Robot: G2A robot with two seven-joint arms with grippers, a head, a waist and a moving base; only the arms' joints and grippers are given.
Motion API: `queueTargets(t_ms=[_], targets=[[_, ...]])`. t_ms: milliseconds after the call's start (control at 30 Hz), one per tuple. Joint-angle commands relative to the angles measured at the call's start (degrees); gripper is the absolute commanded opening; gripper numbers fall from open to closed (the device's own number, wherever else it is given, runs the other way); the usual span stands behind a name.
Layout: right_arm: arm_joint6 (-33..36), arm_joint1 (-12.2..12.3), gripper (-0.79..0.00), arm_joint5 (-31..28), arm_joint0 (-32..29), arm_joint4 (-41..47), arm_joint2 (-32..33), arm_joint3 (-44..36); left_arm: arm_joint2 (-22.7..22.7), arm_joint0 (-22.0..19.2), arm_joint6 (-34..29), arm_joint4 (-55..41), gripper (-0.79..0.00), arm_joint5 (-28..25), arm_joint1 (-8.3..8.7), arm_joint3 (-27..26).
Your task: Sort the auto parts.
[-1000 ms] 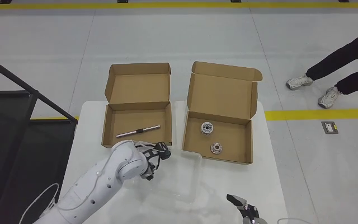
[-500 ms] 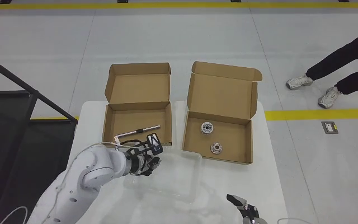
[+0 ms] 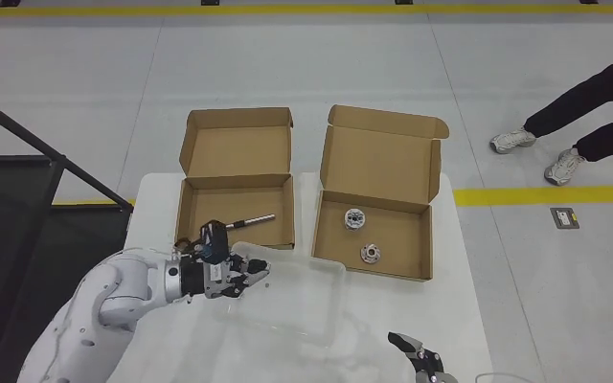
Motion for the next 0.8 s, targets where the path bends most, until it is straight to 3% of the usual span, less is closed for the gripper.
queueTargets(t_ms=[0,233,400,533,633,767], targets=[[0.00,0.00,0.000,0.00,0.00,0.00,0.00,0.00,0.77,0.25,6.73,1.63,-0.785,0.00,0.86,0.14],[0.00,0.00,0.000,0.00,0.00,0.00,0.00,0.00,4.78,-0.78,22.34,11.58,-0.785,0.00,4.22,4.47],[0.00,0.00,0.000,0.00,0.00,0.00,0.00,0.00,5.03,-2.80,27.25,14.99,-0.785,0.00,5.34,9.52],[0.00,0.00,0.000,0.00,0.00,0.00,0.00,0.00,3.81,-4.88,25.13,15.16,-0.785,1.83,5.30,12.83],[0.00,0.00,0.000,0.00,0.00,0.00,0.00,0.00,3.77,-5.76,20.48,13.67,-0.785,6.32,5.04,13.80],[0.00,0.00,0.000,0.00,0.00,0.00,0.00,0.00,3.77,-5.76,20.48,13.67,-0.785,6.32,5.04,13.80]])
